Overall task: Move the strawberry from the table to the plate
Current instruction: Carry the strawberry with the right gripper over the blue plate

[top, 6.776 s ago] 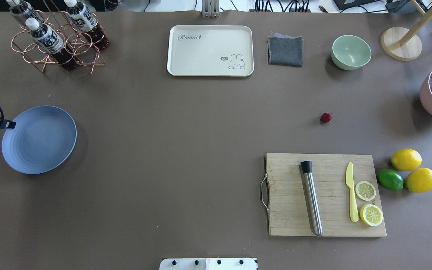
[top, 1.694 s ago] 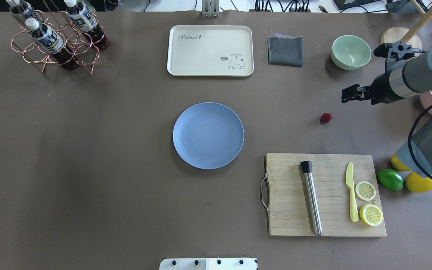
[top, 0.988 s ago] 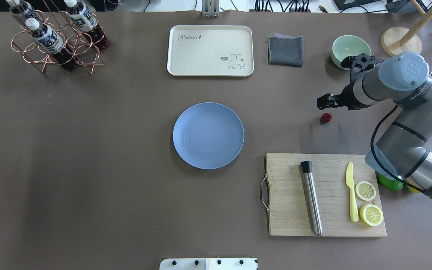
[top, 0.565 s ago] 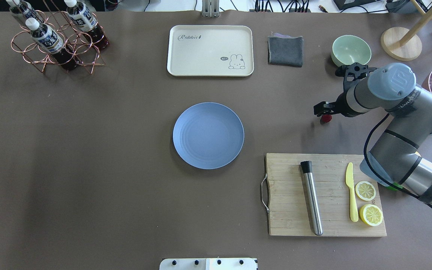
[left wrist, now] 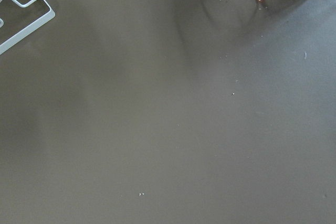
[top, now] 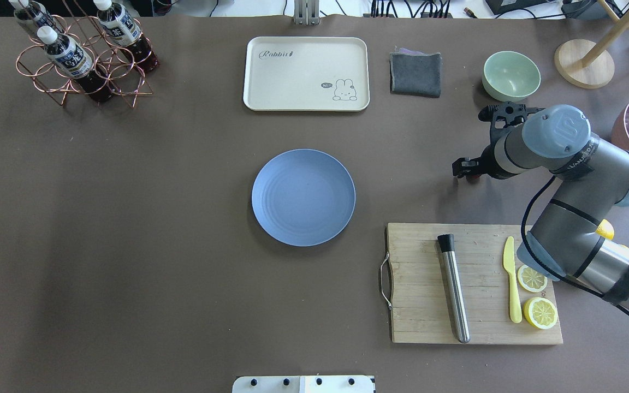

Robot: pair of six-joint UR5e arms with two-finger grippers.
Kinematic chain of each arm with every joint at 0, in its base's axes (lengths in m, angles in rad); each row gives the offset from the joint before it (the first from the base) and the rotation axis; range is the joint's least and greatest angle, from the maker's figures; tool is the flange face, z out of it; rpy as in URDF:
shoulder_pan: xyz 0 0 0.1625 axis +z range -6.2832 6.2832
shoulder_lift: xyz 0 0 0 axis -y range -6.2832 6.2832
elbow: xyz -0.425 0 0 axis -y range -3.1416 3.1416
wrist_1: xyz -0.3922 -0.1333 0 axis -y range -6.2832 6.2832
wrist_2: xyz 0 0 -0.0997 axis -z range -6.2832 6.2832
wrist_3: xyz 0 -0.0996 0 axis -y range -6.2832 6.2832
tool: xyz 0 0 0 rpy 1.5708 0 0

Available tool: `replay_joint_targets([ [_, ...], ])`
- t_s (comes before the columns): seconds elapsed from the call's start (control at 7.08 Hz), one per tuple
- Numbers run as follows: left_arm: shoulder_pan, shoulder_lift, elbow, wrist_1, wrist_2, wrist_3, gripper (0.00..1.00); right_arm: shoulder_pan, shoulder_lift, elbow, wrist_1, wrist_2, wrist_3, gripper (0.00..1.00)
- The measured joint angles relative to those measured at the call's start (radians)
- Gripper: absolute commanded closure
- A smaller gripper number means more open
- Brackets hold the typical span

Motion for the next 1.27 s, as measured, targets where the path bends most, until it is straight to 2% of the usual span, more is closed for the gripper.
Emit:
replay_joint_targets([
  [0.28, 0.001, 0.0, 0.0, 0.0, -0.001, 0.0, 0.01, -0.001, -0.001, 0.005, 0.0, 0.0, 0.003, 0.94],
  [0.42, 0.001, 0.0, 0.0, 0.0, -0.002, 0.0, 0.01, -0.001, 0.002, 0.016, 0.0, 0.0, 0.018, 1.0],
  [0.85, 0.001, 0.001, 0.0, 0.001, -0.003, 0.0, 0.01, -0.015, 0.06, 0.075, -0.013, -0.003, 0.151, 1.0],
  [1.13, 0.009, -0.001, 0.005, 0.012, 0.002, 0.0, 0.01, -0.083, 0.156, 0.081, -0.069, -0.076, 0.323, 1.0],
  [1.27, 0.022, -0.005, 0.006, 0.038, 0.006, 0.0, 0.01, -0.124, 0.221, 0.08, -0.136, -0.122, 0.39, 1.0],
])
